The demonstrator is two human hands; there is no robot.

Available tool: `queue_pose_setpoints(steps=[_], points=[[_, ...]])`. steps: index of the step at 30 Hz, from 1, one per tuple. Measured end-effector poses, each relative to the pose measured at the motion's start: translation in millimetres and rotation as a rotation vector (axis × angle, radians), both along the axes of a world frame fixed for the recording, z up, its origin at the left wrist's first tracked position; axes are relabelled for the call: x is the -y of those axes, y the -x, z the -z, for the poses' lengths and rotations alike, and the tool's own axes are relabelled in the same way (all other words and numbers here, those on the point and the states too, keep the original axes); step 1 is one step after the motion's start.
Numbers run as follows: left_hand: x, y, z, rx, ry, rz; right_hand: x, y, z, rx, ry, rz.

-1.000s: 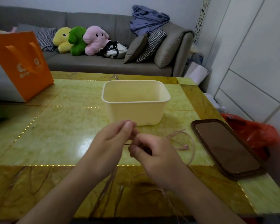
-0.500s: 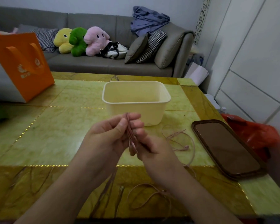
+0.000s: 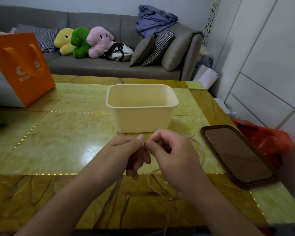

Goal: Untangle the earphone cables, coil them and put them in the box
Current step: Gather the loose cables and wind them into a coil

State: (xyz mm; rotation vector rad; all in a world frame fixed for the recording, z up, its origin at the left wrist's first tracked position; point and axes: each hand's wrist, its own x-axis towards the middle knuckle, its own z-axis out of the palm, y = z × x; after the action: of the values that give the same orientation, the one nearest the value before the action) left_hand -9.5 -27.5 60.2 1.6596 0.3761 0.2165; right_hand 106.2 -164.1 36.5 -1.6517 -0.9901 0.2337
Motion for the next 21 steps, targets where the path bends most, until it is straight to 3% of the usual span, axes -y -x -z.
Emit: queue_pose_setpoints(steps=[3,6,9,13,17,19,21], points=[[1.1,0.0,-2.0,0.040,0.217,0.040,-0.9,-5.9,0.1,-0.033,-0.015,0.057],[2.1,-1.8,-3.2,0.246,0.478,-0.043,-4.3,-7.2,4.2,-0.044,0.043,0.002],[-2.5,-3.9,-2.8,0.391,0.529,-0.140,-8.3,1.0,9.5,-0.013,0.179,-0.059],[-5.9,-6.2,6.2,0.320,0.234,-0.247,-6.5,10.4,8.8,0.062,0.297,-0.119],[-5.3,-5.2,15.7,0.131,-0.199,-0.223,-1.1,5.9,-0.2,0.048,0.209,-0.130],[-5.4,-4.0,18.2,0.068,-0.261,-0.115,1.5,1.0,-2.6,0.036,0.145,-0.097],[-3.5,-3.0,13.9,0.015,-0.203,-0.032,3.7,-3.4,-4.0,0.016,0.086,-0.053]])
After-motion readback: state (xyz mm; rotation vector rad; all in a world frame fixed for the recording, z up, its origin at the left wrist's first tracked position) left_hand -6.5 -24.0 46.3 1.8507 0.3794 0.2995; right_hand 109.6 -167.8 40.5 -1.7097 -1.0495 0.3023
